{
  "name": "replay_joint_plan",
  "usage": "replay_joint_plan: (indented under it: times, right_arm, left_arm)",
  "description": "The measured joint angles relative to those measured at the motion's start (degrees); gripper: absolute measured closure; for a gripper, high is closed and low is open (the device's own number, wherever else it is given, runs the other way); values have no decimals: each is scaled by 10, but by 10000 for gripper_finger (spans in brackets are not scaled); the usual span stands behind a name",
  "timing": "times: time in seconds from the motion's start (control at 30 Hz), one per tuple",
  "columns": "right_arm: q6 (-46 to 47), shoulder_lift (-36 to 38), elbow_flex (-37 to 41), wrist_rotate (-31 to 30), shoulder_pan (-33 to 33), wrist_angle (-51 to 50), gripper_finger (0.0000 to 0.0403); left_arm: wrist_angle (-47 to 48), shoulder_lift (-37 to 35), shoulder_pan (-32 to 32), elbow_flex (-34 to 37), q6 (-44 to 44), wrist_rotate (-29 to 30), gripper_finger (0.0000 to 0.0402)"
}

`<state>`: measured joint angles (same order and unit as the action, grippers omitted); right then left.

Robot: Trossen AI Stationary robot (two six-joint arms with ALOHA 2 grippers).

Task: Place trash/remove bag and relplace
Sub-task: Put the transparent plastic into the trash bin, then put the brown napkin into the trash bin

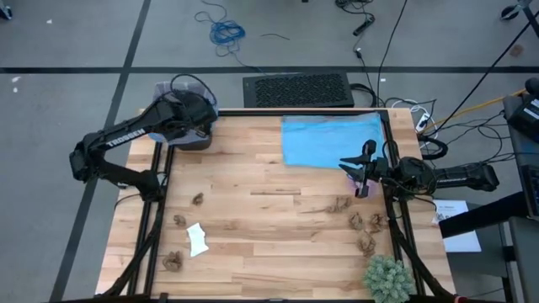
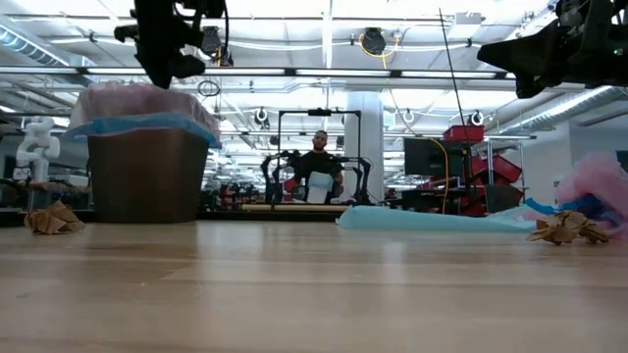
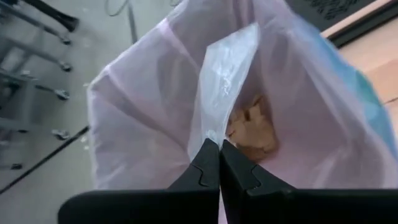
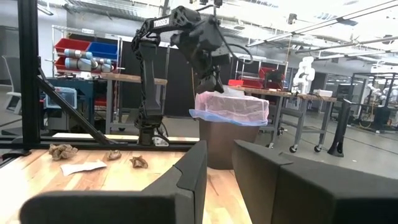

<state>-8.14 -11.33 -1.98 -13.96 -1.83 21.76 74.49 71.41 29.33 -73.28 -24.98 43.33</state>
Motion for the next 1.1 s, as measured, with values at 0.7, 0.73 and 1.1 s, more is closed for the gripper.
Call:
replay_joint_plan:
  times: [0.7, 0.73, 1.1]
  right_arm:
    - [-1, 0, 0, 0, 0, 2, 332]
    - [0, 0, 0, 0, 0, 2, 332]
    - [1, 0, 0, 0, 0, 2, 332]
  left_arm:
    - [-44, -9, 42, 3, 123, -30, 257]
    - [-45, -9, 42, 3, 123, -30, 249]
    - [-45, -9, 39, 0, 149, -26, 215]
